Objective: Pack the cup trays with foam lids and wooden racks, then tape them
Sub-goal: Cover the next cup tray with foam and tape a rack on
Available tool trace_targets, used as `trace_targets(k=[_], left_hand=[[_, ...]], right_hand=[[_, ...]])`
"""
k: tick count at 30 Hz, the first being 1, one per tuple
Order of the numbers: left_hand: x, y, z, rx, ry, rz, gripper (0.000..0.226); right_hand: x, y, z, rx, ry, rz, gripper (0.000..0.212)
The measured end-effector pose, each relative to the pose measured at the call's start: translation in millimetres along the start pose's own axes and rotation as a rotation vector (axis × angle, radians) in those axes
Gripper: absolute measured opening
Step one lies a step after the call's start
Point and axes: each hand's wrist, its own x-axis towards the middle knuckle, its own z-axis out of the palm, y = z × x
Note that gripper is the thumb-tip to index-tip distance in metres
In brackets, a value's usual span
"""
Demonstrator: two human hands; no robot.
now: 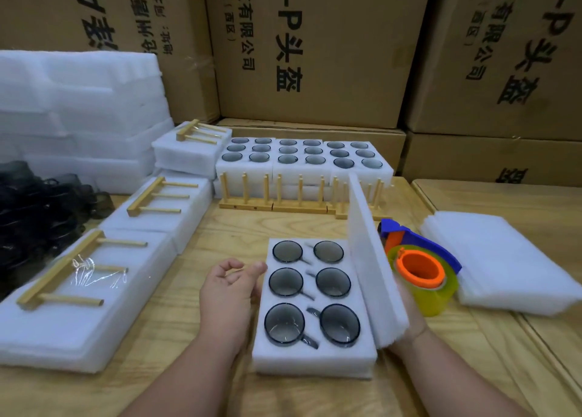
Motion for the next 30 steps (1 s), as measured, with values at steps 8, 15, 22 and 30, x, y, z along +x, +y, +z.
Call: trace_targets(k=[8,15,22,30], left_hand=[[-4.3,3.2,-0.4,0.039,-0.023,0.028,0.023],[-5.9,-0.6,1.2,0.085,-0.204,0.111,0.01],[-7.8,1.5,2.8,0.059,-0.336,0.088,0.054],[-3.3,0.5,1.3,0.117,-0.444,0.068,0.045]], right_hand=[[-12.0,-2.6,10.3,-0.127,0.029,-0.166,0.048],[-9.4,-4.4,13.0,-0.148,0.037,-0.106,0.031],[-15.5,-19.2,18.5,-0.171,0.05,0.078,0.037],[-29.7,-43.0,33.1,-0.389,0.049,0.182,0.029]])
